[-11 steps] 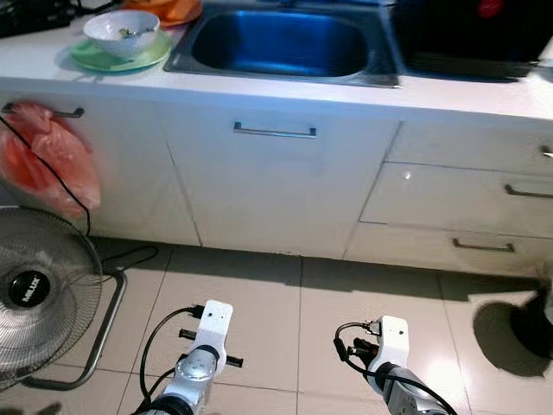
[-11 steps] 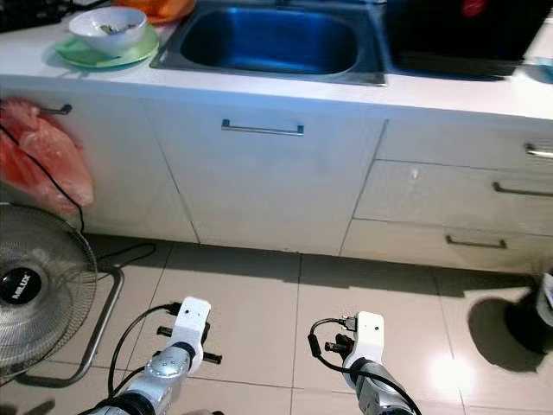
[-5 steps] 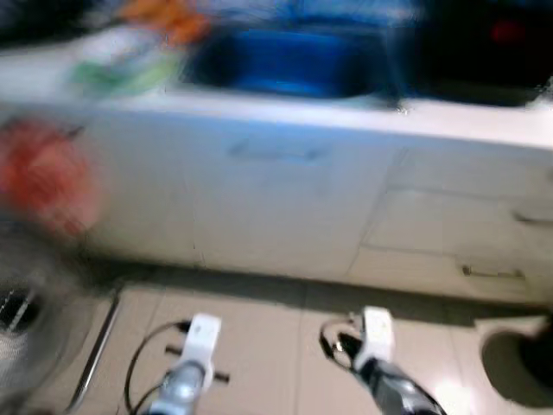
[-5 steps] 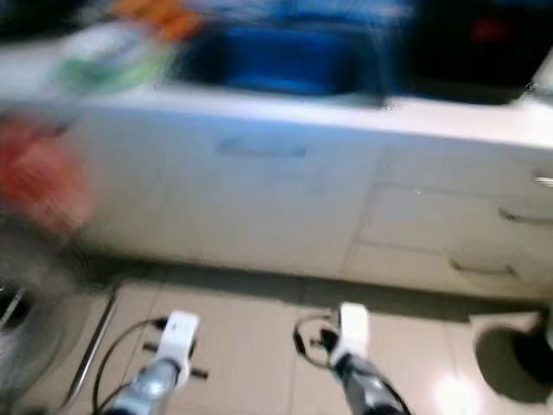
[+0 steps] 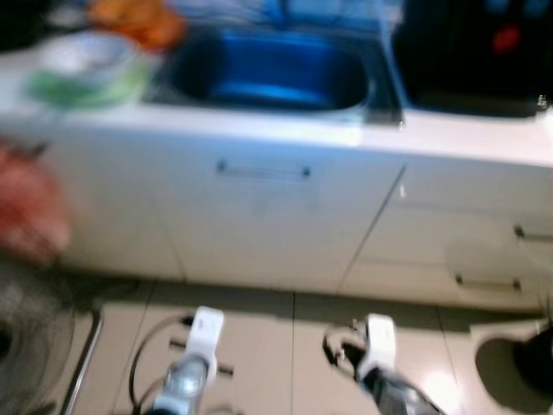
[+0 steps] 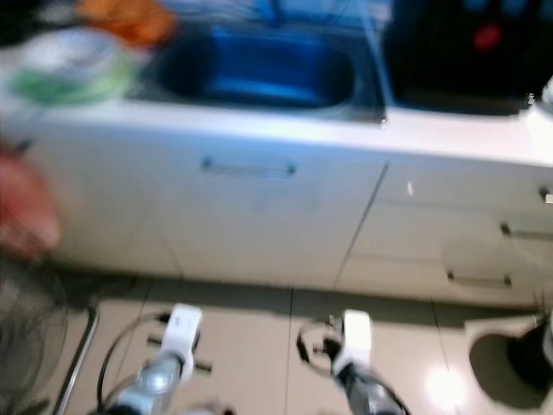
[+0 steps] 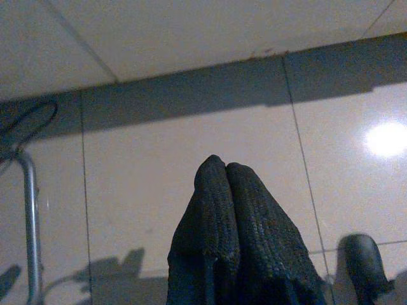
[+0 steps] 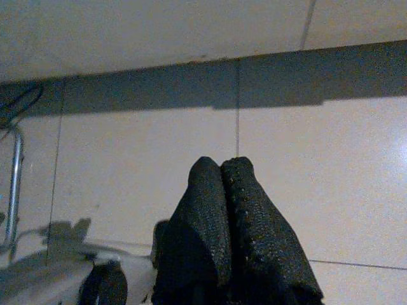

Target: Kitchen organization

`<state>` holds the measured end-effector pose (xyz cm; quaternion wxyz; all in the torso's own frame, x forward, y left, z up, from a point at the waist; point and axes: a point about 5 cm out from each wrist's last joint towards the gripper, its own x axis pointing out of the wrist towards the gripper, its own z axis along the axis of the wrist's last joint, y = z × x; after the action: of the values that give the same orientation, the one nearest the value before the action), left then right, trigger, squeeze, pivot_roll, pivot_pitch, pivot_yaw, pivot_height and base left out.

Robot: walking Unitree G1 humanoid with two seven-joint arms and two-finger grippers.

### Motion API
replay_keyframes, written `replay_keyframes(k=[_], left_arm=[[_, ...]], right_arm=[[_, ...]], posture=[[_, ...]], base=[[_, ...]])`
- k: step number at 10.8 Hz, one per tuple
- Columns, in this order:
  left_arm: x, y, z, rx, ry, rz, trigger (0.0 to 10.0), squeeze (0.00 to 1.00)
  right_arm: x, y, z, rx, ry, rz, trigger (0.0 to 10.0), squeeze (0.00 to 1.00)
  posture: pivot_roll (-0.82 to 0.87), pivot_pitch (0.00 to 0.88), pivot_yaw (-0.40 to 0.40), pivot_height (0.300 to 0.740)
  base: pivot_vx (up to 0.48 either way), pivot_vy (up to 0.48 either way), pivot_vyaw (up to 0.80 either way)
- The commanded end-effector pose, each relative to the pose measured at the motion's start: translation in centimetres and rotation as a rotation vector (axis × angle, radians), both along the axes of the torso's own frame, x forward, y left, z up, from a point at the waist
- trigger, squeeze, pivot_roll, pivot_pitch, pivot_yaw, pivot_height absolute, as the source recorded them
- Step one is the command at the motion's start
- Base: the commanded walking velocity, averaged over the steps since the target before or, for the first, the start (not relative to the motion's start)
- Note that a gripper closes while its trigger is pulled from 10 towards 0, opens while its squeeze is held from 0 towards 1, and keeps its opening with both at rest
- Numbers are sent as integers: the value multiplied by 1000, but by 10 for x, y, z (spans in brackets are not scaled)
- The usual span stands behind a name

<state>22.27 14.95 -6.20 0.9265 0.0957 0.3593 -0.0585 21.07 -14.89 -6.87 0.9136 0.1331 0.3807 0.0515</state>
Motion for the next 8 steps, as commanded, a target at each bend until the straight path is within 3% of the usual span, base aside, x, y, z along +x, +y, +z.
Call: replay_keyframes(k=[1, 8], left_arm=[[1, -11, 1, -24, -3, -11, 10000, 0], [8, 3, 7, 54, -70, 36, 10000, 0]], right_arm=[[-4, -14, -1, -22, 8, -32, 10000, 0], [3, -21, 4, -40, -25, -53, 10000, 0]], posture=[[65, 139, -31, 740], [57, 142, -30, 740]], base=[[465, 0, 0], [0, 0, 0]])
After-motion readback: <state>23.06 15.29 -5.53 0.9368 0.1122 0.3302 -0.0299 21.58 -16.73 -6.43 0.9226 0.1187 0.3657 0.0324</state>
